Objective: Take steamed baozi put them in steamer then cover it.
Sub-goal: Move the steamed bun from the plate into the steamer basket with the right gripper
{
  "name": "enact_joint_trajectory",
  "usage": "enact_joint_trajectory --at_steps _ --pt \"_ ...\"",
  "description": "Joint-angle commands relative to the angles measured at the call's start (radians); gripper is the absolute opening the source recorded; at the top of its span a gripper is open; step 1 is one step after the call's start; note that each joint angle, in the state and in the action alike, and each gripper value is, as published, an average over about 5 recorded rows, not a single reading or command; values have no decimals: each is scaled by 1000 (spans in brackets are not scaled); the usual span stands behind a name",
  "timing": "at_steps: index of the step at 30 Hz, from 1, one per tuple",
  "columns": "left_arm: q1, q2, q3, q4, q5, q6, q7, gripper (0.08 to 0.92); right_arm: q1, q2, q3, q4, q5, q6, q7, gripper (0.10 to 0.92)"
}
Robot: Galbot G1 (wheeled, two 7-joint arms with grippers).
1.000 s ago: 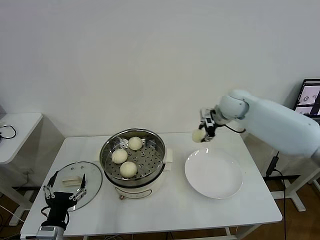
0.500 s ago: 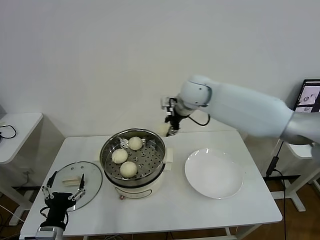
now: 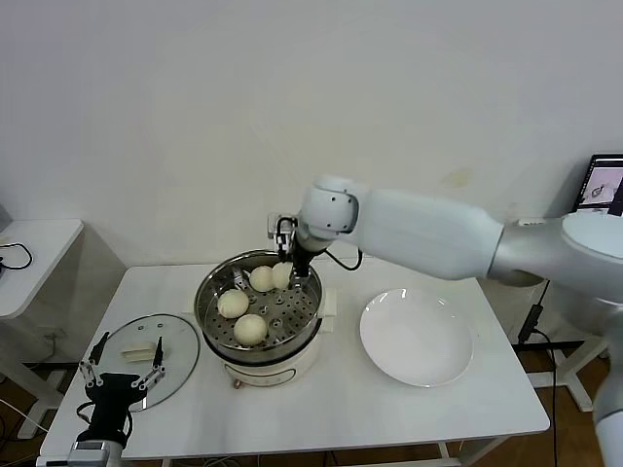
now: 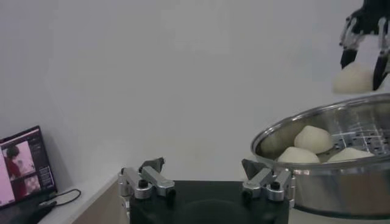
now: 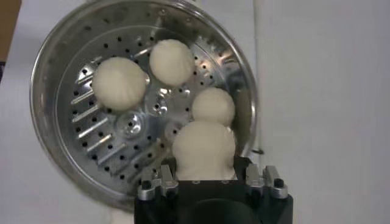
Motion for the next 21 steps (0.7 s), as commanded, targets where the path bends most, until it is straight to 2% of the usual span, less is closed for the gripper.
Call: enact_joint_trajectory --at_steps 1,21 --pt "-2 1 1 2 -1 0 0 823 -49 42 -14 -16 3 -24 39 585" --pt "-9 -1 4 11 -2 0 0 823 -86 29 -19 -22 -56 -24 15 588"
